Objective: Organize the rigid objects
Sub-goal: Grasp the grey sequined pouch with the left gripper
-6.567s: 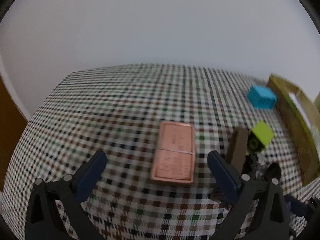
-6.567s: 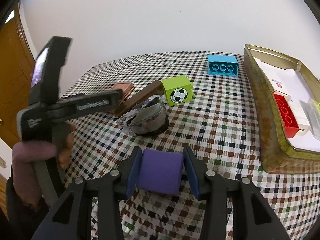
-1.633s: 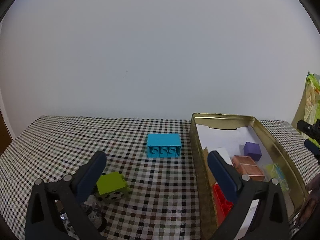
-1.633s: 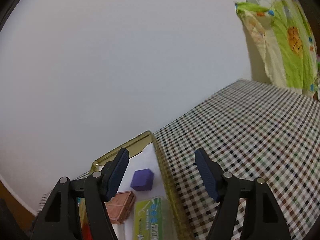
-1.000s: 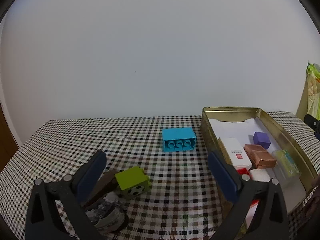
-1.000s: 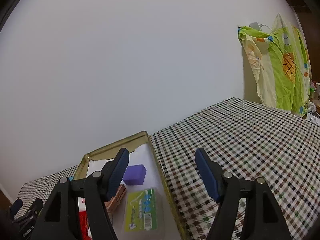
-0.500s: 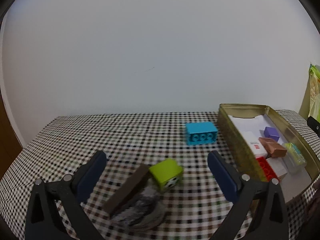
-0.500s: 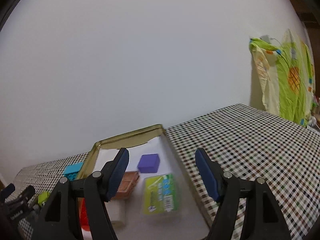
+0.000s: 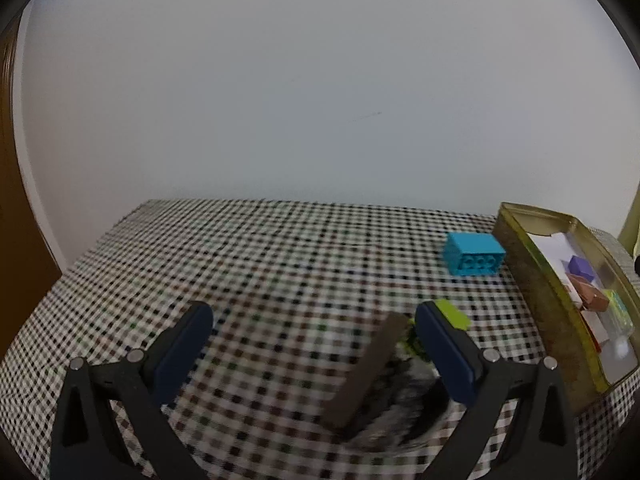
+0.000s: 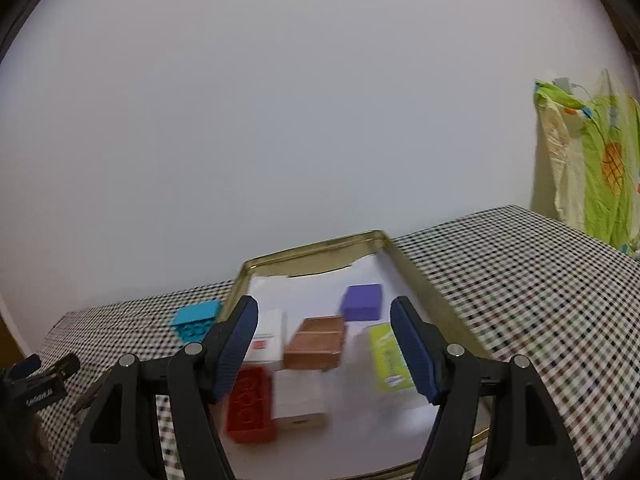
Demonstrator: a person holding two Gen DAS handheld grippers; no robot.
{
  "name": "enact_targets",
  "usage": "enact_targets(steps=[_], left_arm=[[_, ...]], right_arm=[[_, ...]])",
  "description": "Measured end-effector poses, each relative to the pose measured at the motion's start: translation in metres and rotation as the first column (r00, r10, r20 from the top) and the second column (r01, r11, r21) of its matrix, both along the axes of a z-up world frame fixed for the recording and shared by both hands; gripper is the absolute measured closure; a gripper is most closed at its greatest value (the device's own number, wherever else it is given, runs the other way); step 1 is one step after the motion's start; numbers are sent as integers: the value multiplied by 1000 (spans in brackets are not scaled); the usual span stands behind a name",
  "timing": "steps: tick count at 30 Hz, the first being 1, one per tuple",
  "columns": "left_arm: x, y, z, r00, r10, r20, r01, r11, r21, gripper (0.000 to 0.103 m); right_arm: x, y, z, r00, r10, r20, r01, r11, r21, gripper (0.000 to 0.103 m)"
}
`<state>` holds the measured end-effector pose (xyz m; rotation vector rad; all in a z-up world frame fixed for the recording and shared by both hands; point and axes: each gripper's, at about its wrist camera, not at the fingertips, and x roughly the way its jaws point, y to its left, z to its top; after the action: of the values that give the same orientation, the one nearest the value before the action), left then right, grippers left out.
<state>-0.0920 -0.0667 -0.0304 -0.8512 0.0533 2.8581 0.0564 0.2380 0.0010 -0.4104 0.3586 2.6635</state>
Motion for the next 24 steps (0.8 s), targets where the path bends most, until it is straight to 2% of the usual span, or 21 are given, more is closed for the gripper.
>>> enact_targets(steps=[5,8,13,16,18,20,21,24], left_arm=[[-2,-9,-4,999,-16,44,15,1000,21,1],[2,-2,-5,996,-78,53,78,997,1,1],[14,19,-12,957,-269,103,274,961,-36,1],[16,26,-16,940,-313,138,321,946,-45,1],[14,30,-18,937,-314,156,326,944,-58,2],[10,31,-20,938,-299,176,314,947,-63,7],[8,31,-23,937,-290,194,306,950,-57,13],[0,27,-28,922,-299,246,309,951,-4,27]], right_arm=[[-11,-30,-1,998,61,25,-61,998,10,32],[-18,-48,-2,993,107,40,-107,994,5,32],[-27,-76,-2,983,170,66,-173,984,38,32],[-33,-86,-2,977,189,96,-195,979,58,32],[-33,-86,-2,975,197,102,-204,977,59,32],[-32,-86,-2,972,209,105,-215,975,52,32],[-32,-85,-2,972,209,107,-215,975,49,32],[-33,-82,-5,972,207,114,-210,977,21,32]])
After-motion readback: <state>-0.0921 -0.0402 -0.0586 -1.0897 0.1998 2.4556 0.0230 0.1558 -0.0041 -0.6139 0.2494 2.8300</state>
